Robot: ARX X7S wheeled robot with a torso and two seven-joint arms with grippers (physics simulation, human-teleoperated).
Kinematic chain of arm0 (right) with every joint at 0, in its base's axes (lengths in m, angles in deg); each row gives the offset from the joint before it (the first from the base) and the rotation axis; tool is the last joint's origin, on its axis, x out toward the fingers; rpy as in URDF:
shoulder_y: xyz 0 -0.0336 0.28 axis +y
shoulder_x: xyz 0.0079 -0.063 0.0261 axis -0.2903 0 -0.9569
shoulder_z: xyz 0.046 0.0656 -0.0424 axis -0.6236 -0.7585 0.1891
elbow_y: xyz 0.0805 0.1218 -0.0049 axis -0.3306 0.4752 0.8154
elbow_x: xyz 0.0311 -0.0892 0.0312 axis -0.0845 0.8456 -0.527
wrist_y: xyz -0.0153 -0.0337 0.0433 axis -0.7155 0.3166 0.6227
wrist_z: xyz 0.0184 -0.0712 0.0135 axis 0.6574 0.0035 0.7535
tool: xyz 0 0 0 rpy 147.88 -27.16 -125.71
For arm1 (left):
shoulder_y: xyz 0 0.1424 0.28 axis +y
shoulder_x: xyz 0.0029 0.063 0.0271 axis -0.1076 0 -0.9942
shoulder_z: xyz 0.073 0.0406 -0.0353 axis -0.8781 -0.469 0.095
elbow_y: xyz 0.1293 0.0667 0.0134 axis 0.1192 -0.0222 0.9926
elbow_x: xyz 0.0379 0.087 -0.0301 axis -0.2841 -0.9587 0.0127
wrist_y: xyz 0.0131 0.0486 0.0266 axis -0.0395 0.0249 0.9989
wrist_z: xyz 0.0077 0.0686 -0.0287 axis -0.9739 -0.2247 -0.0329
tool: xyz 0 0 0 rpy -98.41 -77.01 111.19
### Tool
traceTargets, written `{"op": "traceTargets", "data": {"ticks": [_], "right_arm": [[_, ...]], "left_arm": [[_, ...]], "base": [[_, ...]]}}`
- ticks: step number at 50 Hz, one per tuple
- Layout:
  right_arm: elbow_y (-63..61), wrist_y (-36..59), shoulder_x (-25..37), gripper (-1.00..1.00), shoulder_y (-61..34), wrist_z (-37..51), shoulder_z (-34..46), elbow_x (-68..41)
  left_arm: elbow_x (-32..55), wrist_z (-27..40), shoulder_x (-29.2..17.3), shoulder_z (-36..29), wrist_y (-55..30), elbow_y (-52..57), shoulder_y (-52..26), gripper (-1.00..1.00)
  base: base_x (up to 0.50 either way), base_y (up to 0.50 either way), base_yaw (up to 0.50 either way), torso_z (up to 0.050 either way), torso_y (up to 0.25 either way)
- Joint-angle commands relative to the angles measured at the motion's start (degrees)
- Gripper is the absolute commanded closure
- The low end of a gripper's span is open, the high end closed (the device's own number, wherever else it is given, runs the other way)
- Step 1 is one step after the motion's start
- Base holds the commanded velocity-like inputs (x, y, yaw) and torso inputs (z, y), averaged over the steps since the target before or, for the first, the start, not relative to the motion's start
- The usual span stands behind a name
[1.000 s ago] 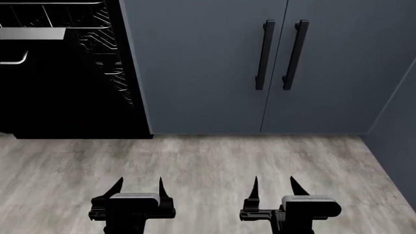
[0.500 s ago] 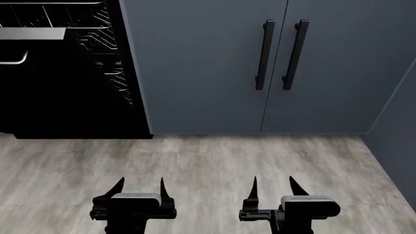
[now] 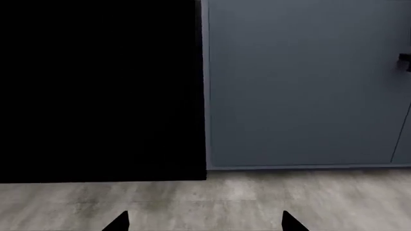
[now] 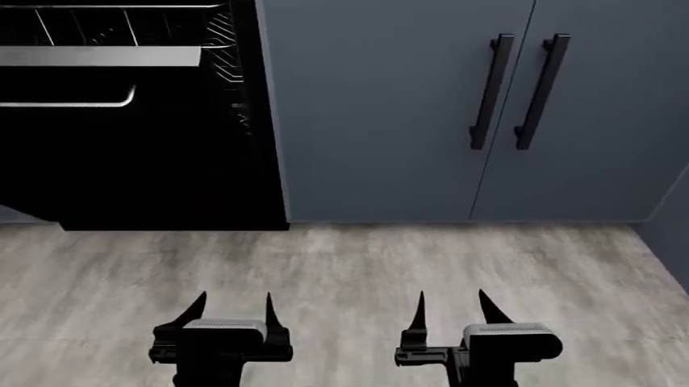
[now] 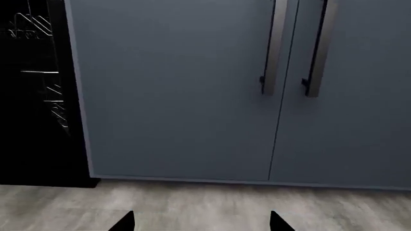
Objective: Close the dishwasher door
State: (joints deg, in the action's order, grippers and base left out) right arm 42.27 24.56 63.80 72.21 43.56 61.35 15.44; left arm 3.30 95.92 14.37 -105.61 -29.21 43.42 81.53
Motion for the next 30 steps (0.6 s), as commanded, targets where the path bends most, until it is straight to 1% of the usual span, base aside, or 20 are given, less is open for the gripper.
{"op": "traceTargets", "data": {"ticks": [1,30], "right_arm": [[-0.2,-0.1,0.2,-1.00,0.0,0.4,0.5,0.5],[-0.3,-0.8,0.7,-1.00,0.0,1.2,1.2,0.7]], "left_arm": [[0.3,0.2,-0.2,-0.1,0.3,-0.1,0.0,-1.00],[0.9,0.8,-0.6,-0.8,-0.1,-0.3,-0.4,-1.00]], "base": [[0.00,0.50,0.00,0.000,0.000],[0.00,0.50,0.00,0.000,0.000]]}}
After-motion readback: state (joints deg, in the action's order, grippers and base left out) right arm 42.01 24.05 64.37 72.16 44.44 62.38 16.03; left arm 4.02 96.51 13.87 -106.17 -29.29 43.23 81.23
